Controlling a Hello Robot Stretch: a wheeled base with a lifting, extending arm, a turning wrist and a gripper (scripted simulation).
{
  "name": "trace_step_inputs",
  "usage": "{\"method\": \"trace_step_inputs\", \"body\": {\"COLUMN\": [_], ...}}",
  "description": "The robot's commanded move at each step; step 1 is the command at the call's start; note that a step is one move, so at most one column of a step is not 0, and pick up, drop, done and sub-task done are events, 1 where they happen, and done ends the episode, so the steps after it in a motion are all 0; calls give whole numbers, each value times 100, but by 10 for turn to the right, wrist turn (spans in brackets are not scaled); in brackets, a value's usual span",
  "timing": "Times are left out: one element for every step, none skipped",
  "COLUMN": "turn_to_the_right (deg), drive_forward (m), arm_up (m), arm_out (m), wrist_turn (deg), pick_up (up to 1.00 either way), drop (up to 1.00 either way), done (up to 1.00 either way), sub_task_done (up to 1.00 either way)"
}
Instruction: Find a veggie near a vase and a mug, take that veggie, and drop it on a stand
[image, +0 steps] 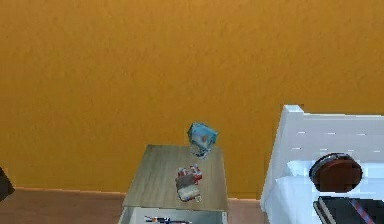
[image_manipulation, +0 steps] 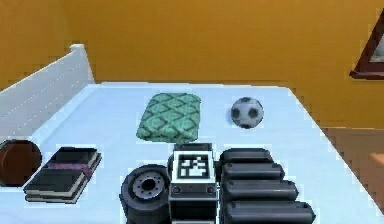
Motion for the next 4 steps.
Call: {"method": "trace_step_inputs", "body": {"turn_to_the_right": [450,450,90,-450], "drive_forward": [0,0,0,0], "arm_up": [0,0,0,0], "arm_out": [0,0,0,0], "wrist_turn": [0,0,0,0], "pick_up": [0,0,0,0], "drop": [0,0,0,0], "done": [0,0,0,0], "sub_task_done": [0,0,0,0]}}
